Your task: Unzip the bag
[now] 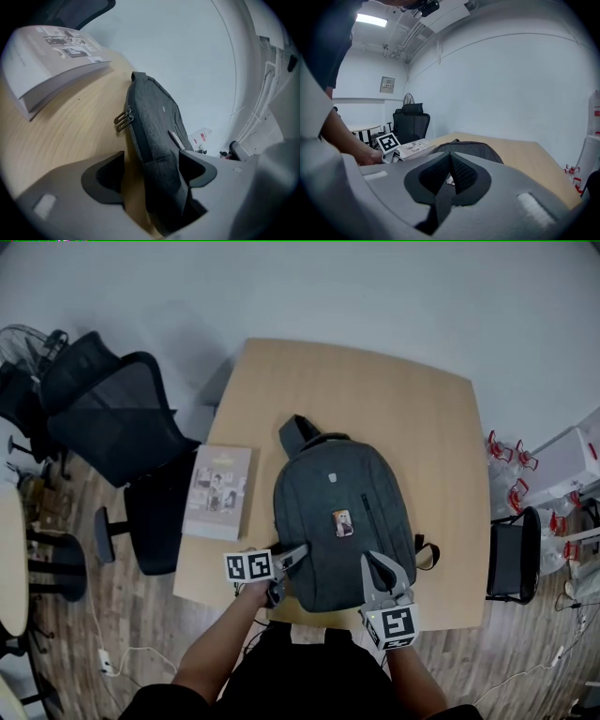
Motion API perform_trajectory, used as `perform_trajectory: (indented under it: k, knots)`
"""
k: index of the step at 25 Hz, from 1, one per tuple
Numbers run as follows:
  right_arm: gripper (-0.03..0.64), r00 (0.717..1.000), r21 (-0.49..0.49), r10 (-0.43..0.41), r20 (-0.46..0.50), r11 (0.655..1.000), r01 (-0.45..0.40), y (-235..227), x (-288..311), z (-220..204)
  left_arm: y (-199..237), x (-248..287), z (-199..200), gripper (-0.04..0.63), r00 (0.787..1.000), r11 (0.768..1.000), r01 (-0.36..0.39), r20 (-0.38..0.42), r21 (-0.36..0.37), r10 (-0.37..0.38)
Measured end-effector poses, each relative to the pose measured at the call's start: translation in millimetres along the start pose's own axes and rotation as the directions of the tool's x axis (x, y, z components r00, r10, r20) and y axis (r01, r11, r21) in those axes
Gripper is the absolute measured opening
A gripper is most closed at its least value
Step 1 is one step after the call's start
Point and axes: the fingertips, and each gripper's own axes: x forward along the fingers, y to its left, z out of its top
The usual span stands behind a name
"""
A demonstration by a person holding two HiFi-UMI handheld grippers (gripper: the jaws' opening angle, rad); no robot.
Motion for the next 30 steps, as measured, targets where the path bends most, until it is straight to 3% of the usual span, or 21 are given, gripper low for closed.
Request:
perform_trajectory:
  k: [5,11,14,18,23,26,30]
  knots:
    - [0.003,0.999,0.007,-0.002,-0.032,1.000,0.002,-7,1,-6,-7,21,7,0.369,0.999,0.998,0.043,-0.009,-0.039,-0.043]
    - [0.003,0.999,0.012,0.004,-0.043,1.000,-0.004,-8,4,-6,-16,26,13,0.216,0.994,0.991,0.114,0.006,-0.073,-0.114]
    - [0.003,1.000,0.000,0.010,-0.028,1.000,-0.010,-9,8,-4,-20,22,13,0.167,0.990,0.989,0.139,0.023,-0.055,-0.137]
    - [0.003,0.999,0.002,0.017,-0.033,1.000,-0.017,-8,10,-5,-28,19,15,0.137,0.988,0.988,0.153,0.036,0.001,-0.153]
    - [0.003,0.999,0.002,0.022,-0.047,1.000,-0.022,-7,12,-6,-41,13,24,0.117,0.988,0.982,0.137,0.055,0.132,-0.145]
    - [0.003,0.999,-0.005,0.025,-0.025,1.000,-0.025,-8,13,-3,-53,11,31,0.115,0.988,0.967,0.125,0.057,0.221,-0.141]
    - [0.003,1.000,-0.009,0.027,-0.001,1.000,-0.027,-8,14,3,-73,7,40,0.115,0.987,0.931,0.124,0.052,0.344,-0.151]
